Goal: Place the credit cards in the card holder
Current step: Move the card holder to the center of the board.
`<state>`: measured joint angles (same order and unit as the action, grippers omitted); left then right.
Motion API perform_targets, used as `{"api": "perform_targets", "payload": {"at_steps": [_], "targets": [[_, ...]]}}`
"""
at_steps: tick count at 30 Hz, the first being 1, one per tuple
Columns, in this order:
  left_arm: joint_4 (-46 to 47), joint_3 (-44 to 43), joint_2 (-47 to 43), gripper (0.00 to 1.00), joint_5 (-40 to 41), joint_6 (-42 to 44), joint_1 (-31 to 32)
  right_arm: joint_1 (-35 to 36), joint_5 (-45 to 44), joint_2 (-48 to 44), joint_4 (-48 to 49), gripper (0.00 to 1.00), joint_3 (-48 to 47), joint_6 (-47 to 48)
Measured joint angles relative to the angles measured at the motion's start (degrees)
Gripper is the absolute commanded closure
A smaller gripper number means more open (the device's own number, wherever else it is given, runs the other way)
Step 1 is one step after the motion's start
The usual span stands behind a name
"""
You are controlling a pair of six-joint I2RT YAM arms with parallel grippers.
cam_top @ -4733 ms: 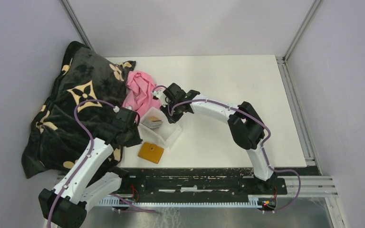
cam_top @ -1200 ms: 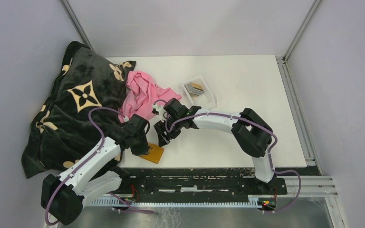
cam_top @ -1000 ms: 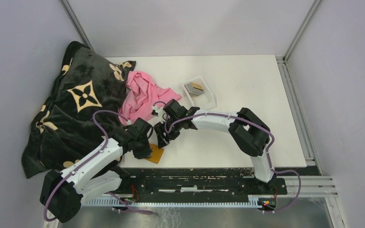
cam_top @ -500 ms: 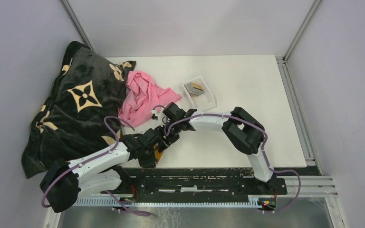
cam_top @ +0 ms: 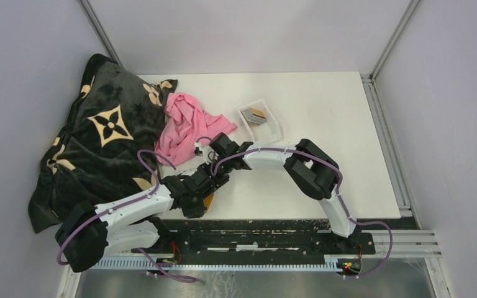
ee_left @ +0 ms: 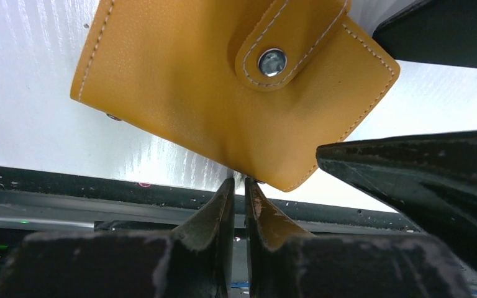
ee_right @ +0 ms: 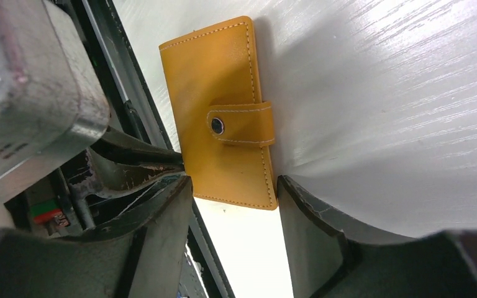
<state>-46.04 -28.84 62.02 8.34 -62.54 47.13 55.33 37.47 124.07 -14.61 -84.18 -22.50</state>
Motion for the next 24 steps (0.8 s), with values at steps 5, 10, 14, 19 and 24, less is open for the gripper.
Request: {"api": "perform_targets", "payload": {"at_steps": [5, 10, 14, 19, 24], "targets": [[0.4, 0.0, 0.5, 0.81, 0.6, 0.0, 0.0, -0.1, -0.2, 0.5, 0.0, 0.55, -0.2, 0.2], [0.6, 0.0, 0.9, 0.81, 0.8, 0.0, 0.0, -0.3, -1.5, 1.0, -0.2, 0.73, -0.2, 0.5], [0.6, -0.1, 1.4, 0.81, 1.2, 0.0, 0.3, -0.6, -2.3, 1.0, -0.2, 0.89, 0.0, 0.4], [0.5, -0.5, 2.0, 0.81, 1.2, 0.0, 0.3, -1.0, -2.3, 1.0, -0.2, 0.99, 0.1, -0.2], [0.5, -0.8, 2.5, 0.81, 1.4, 0.0, 0.3, -1.3, -2.0, 1.0, -0.2, 0.99, 0.1, -1.0]]}}
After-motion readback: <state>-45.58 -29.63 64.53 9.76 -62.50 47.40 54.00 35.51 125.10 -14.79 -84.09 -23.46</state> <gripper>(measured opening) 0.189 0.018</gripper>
